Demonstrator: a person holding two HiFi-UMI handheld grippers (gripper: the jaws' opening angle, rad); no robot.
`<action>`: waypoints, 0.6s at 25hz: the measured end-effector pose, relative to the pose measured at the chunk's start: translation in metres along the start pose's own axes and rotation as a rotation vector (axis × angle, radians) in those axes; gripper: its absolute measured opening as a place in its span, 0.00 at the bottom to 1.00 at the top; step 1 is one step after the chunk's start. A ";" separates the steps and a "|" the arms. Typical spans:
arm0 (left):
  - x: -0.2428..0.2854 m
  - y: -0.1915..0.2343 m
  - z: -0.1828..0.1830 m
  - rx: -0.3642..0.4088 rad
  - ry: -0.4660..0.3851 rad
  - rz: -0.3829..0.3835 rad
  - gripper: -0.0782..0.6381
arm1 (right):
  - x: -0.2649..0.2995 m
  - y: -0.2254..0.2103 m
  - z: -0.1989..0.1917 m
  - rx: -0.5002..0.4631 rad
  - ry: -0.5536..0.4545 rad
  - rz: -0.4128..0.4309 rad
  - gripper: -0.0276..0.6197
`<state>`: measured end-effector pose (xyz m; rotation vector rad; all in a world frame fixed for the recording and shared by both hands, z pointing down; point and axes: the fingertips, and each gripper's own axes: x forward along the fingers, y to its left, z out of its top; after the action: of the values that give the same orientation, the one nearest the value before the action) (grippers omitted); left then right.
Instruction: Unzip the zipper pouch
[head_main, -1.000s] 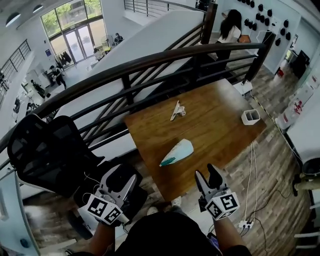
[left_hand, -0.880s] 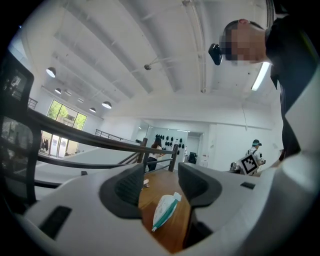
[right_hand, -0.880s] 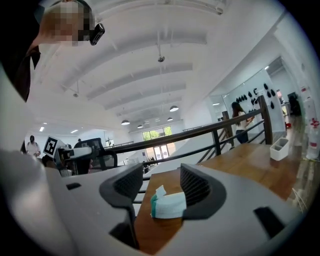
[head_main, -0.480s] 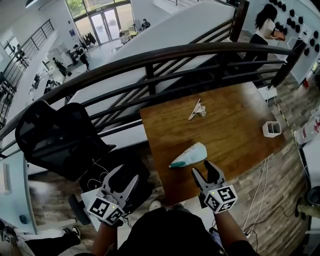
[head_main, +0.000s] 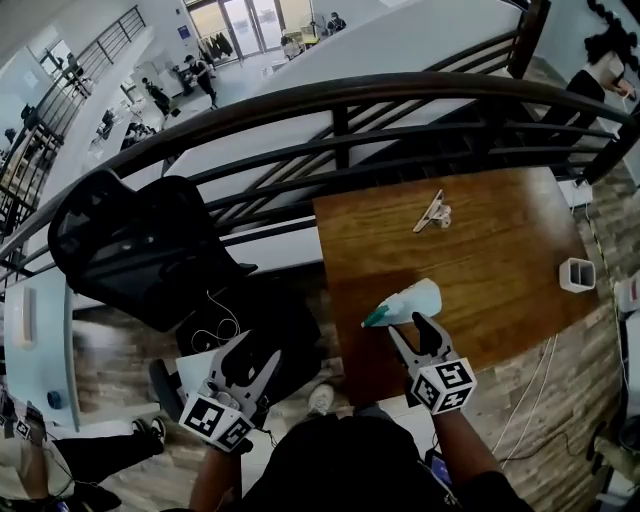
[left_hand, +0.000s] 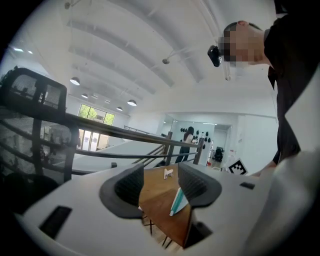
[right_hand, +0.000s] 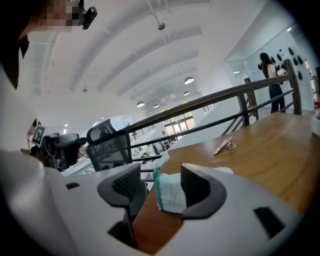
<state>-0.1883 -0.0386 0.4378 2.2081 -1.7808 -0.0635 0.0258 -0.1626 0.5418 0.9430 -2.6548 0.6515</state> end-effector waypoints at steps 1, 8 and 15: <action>-0.002 0.002 -0.001 -0.005 0.003 0.013 0.42 | 0.006 -0.001 0.001 -0.004 0.005 0.005 0.43; -0.020 0.010 -0.007 -0.007 -0.001 0.099 0.42 | 0.045 -0.003 -0.003 -0.041 0.058 0.046 0.43; -0.037 0.014 -0.008 -0.033 -0.006 0.182 0.42 | 0.076 -0.015 -0.017 -0.129 0.153 0.060 0.43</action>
<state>-0.2085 -0.0044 0.4439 2.0159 -1.9614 -0.0595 -0.0207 -0.2055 0.5899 0.7495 -2.5627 0.5356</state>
